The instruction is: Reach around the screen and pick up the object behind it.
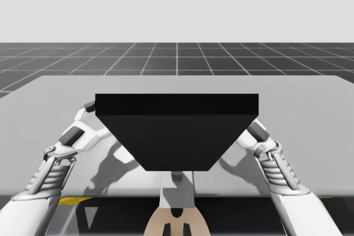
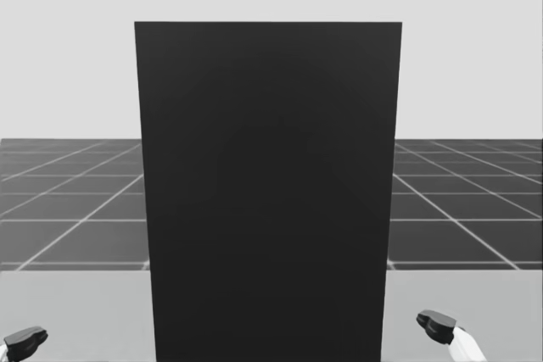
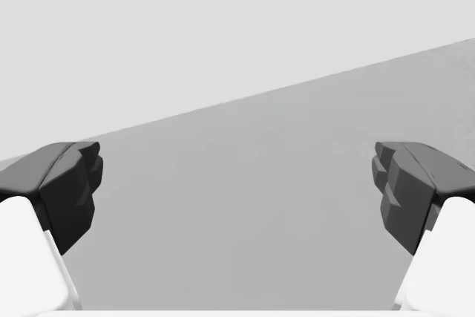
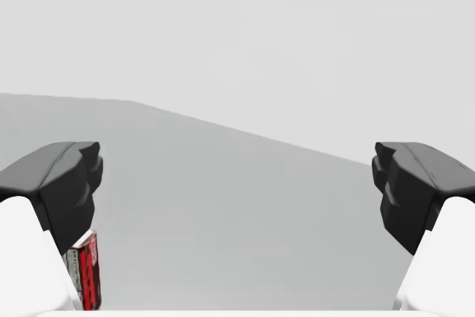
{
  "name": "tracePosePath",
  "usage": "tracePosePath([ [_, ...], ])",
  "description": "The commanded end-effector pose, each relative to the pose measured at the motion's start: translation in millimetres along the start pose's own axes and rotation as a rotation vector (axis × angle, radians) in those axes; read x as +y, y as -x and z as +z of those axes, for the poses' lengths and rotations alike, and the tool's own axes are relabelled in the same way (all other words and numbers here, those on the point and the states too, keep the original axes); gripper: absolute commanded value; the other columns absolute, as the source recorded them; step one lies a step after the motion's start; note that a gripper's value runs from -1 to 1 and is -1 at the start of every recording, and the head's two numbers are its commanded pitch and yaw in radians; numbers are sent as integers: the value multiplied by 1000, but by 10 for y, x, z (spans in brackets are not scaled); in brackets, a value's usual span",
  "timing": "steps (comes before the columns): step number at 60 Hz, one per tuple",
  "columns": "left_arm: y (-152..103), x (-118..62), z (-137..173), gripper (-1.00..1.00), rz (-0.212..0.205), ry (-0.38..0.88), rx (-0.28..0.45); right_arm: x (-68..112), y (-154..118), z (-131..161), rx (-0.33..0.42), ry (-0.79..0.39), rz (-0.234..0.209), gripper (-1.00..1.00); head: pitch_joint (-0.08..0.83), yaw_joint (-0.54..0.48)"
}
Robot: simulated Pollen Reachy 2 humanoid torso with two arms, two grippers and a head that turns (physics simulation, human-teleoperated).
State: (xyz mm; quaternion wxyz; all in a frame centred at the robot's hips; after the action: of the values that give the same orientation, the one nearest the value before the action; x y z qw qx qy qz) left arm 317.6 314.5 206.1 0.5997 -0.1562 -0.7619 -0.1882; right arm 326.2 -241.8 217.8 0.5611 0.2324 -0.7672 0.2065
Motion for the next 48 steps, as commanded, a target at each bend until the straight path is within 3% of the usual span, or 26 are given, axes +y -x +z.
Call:
tracePosePath([
  [1, -22, -108, 76, -1000, 22, 187, -4, 151, 2, 36, -1, -152, -9, -1000, 32, -9],
  [10, 16, -156, 73, -1000, 51, 231, 66, 191, 39, 47, 119, -174, -61, -1000, 40, -9],
  [22, 154, -241, 39, -1000, 1, 259, 214, 107, 146, 55, 238, -107, -93, -1000, 54, -11],
  [28, 186, -250, 30, -1000, -6, 260, 240, 120, 167, 54, 242, -115, -84, -1000, 56, -13],
  [36, 234, -305, -23, -1000, 19, 270, 252, 147, 183, 51, 245, -127, -77, -1000, 55, -9],
  [48, 328, -460, -242, -1000, -9, 331, 290, 177, 210, 41, 249, -140, -68, -1000, 55, 1],
])
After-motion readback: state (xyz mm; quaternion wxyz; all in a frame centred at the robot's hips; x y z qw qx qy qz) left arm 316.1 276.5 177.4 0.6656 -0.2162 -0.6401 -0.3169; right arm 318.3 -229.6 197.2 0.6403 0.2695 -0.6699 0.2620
